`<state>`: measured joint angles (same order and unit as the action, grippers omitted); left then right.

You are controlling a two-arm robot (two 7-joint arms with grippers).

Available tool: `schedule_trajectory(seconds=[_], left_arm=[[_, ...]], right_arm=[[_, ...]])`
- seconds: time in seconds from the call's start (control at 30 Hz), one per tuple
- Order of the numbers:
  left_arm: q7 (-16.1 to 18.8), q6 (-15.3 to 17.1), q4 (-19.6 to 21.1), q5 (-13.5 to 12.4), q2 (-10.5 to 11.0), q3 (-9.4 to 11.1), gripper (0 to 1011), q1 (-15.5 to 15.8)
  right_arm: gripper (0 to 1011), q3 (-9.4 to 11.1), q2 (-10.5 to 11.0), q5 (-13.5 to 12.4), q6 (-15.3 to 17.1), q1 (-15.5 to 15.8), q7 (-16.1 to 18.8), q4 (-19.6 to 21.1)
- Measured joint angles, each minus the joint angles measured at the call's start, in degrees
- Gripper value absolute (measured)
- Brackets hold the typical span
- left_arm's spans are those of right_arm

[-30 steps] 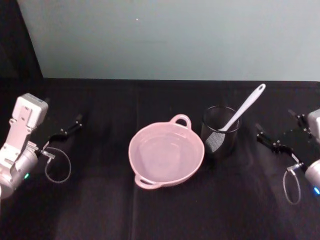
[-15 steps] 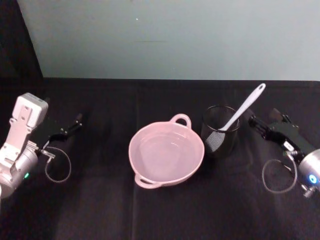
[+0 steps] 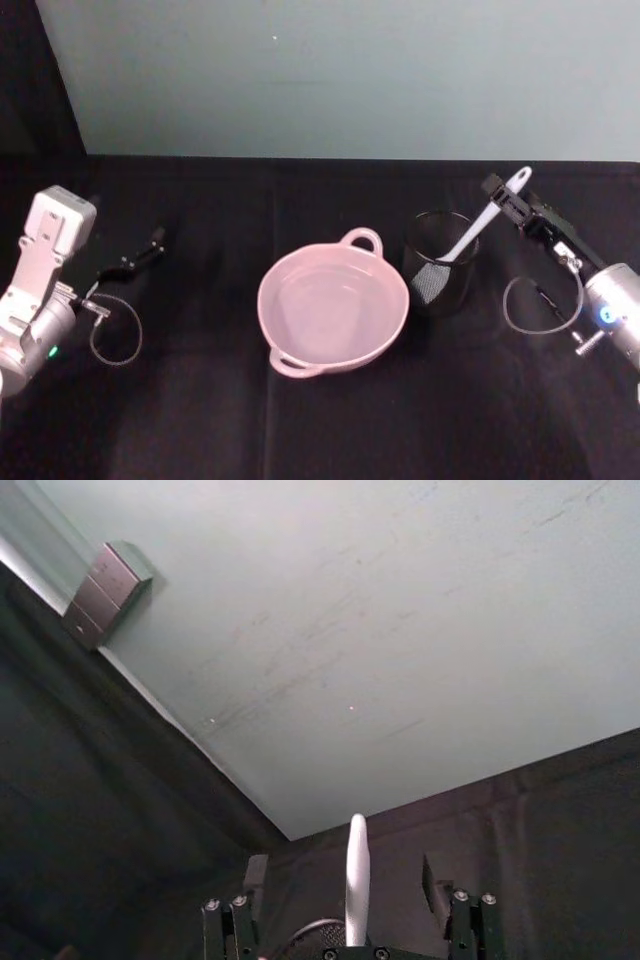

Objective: Use the one hand to pick up the spoon and stir the clear water in the bowl.

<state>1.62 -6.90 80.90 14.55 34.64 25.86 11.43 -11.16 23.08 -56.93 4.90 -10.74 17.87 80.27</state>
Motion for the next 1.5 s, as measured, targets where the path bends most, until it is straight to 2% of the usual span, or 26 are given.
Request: schedule_trajectory(seconds=[0.23, 0.3, 0.33, 0.43, 0.47, 0.53, 0.63, 0.9, 1.0, 1.03, 1.17, 1.2, 1.3, 1.4, 1.5], left_arm=[[0.0, 0.0, 0.0, 0.0, 0.0, 0.0, 1011, 0.0], [0.0, 0.0, 0.0, 0.0, 0.0, 0.0, 1011, 0.0], [0.0, 0.0, 0.0, 0.0, 0.0, 0.0, 1011, 0.0], [0.0, 0.0, 0.0, 0.0, 0.0, 0.0, 1011, 0.0], [0.0, 0.0, 0.0, 0.0, 0.0, 0.0, 1011, 0.0], [0.0, 0.0, 0.0, 0.0, 0.0, 0.0, 1011, 0.0], [0.0, 0.0, 0.0, 0.0, 0.0, 0.0, 1011, 0.0], [0.0, 0.0, 0.0, 0.0, 0.0, 0.0, 1011, 0.0], [0.0, 0.0, 0.0, 0.0, 0.0, 0.0, 1011, 0.0], [0.0, 0.0, 0.0, 0.0, 0.0, 0.0, 1011, 0.0], [0.0, 0.0, 0.0, 0.0, 0.0, 0.0, 1011, 0.0], [0.0, 0.0, 0.0, 0.0, 0.0, 0.0, 1011, 0.0], [0.0, 0.0, 0.0, 0.0, 0.0, 0.0, 1011, 0.0], [0.0, 0.0, 0.0, 0.0, 0.0, 0.0, 1011, 0.0], [0.0, 0.0, 0.0, 0.0, 0.0, 0.0, 1011, 0.0]], right_arm=[[864, -0.97, -0.56, -0.89, -1.03, -1.41, 0.14, -1.9], [768, -1.16, -0.54, -0.92, -1.32, -1.5, 0.01, -1.91], [768, -1.2, -0.5, -0.92, -1.44, -1.5, -0.11, -1.86], [653, -1.29, -0.14, -1.01, -1.65, -1.48, -0.5, -1.29], [653, -1.31, -0.05, -1.03, -1.66, -1.47, -0.61, -1.19], [554, -1.36, 0.09, -1.04, -1.7, -1.45, -0.71, -1.03], [481, -1.39, 0.38, -1.05, -1.81, -1.41, -1.06, -0.67], [205, -1.41, 0.88, -0.79, -2.24, -1.09, -2.01, 0.39], [138, -1.45, 1.12, -0.37, -2.47, -0.73, -2.28, 1.17], [111, -1.48, 1.34, -0.05, -2.55, -0.47, -2.52, 1.82], [108, -1.75, 2.16, 1.97, -3.21, 0.16, -3.3, 4.03], [109, -2.0, 2.72, 3.53, -3.54, 0.38, -3.76, 5.33], [108, -2.37, 3.77, 5.96, -3.67, 0.49, -4.27, 7.38], [108, -2.87, 5.35, 8.71, -2.72, -0.01, -4.66, 10.07], [108, -3.5, 7.48, 11.24, 0.2, -1.68, -4.66, 13.45]])
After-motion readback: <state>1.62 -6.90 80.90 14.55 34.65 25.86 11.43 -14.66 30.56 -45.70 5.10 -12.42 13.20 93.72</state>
